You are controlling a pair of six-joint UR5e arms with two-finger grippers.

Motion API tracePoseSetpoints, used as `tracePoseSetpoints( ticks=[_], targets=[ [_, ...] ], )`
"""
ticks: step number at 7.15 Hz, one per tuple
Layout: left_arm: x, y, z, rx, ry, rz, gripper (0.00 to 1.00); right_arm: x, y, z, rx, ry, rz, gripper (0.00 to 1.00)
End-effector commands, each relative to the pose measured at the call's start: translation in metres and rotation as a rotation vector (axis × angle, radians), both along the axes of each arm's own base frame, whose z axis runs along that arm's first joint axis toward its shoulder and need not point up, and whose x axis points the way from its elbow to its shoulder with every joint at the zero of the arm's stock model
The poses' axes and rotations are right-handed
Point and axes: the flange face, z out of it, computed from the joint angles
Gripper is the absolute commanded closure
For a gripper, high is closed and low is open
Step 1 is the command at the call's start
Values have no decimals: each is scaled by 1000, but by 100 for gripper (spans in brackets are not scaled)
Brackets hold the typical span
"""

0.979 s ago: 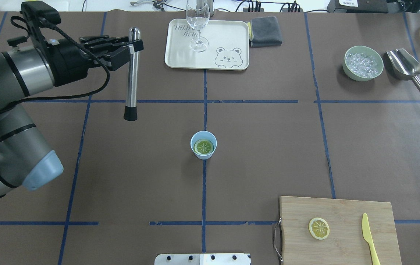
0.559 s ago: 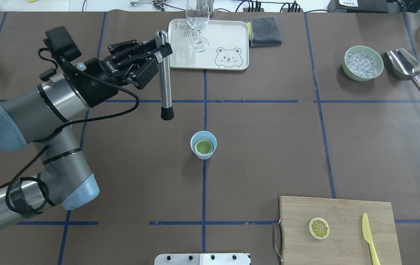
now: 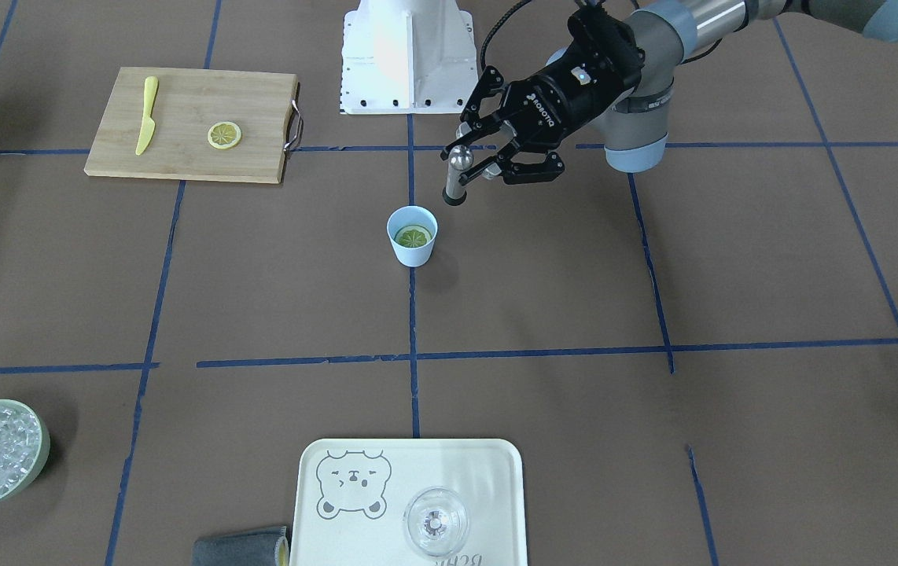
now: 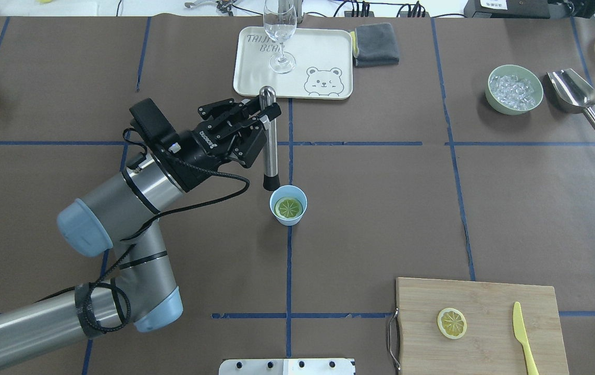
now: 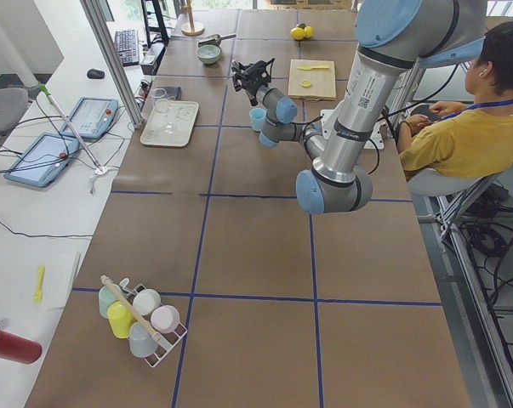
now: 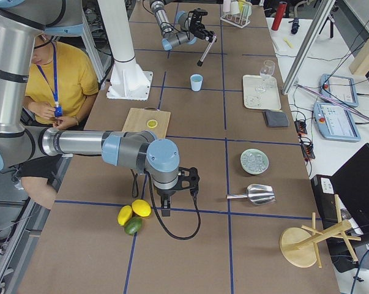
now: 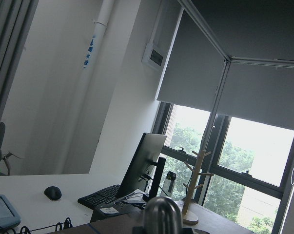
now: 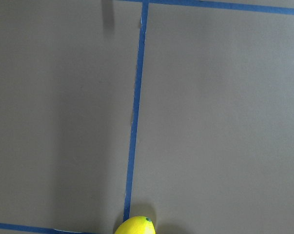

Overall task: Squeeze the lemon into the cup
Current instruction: 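Lift the muddler with the left gripper and lower it into the blue cup, then stir the cup contents with the muddler held in the left gripper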

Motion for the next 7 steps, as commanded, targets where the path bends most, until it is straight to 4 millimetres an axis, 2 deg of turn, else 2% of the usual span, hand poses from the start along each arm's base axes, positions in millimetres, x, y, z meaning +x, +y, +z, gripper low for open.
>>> tracePoseSetpoints(
  ticks=[1,3,4,5,7],
  targets=[
    [33,2,14,-17,-52,-6,100,0,1,1,2,-1,-3,0],
    [44,4,24,-28,-78,4,100,0,1,1,2,-1,-3,0],
    [51,8,21,-27,-77,14,100,0,1,1,0,-1,-3,0],
    [57,11,7,-19,-59,22,100,0,1,1,2,-1,-2,0],
    [70,7,22,-34,-97,24,100,1,1,1,2,-1,0,0]
  ],
)
